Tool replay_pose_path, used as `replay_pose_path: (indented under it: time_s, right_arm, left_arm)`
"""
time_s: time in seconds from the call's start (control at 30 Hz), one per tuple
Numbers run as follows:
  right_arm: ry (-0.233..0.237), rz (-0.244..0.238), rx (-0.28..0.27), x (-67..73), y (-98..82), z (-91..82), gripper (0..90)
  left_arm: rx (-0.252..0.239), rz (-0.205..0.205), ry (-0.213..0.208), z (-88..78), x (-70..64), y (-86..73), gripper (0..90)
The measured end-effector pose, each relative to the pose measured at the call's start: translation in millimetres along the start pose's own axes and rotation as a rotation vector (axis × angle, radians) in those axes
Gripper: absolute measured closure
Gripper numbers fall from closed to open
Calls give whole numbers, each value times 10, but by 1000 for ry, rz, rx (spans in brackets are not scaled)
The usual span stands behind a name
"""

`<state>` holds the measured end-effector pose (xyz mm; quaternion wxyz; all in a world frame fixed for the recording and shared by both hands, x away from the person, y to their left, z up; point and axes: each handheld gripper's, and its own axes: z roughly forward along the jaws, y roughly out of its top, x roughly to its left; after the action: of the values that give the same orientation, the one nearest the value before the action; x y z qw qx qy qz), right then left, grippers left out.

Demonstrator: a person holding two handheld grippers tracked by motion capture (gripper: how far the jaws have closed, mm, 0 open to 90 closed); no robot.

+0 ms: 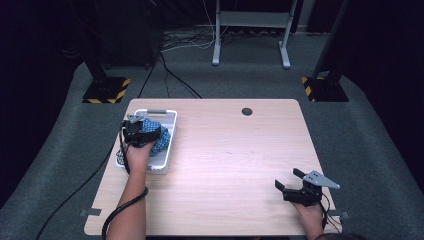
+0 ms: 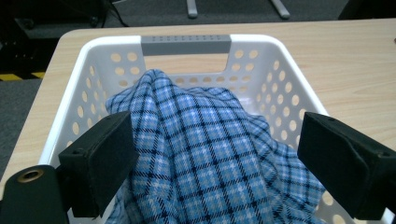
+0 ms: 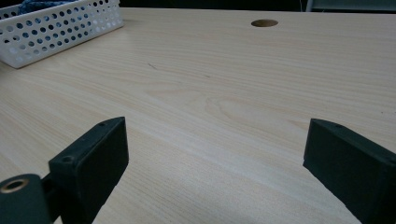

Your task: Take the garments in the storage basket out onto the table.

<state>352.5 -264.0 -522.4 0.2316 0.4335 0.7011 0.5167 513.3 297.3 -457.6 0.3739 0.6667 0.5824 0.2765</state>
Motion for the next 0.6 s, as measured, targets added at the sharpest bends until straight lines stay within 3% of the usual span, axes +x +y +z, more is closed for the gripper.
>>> replay_pose_path:
  time_s: [0.43,0.6]
  right_arm:
    - [3,-1,-1,0,0,0,56]
    - [3,-1,-2,0,0,-1,56]
  left_arm:
    - [59,-26,-2,90,19,-22,103]
    - [110,-32,-5,140,27,-18,99]
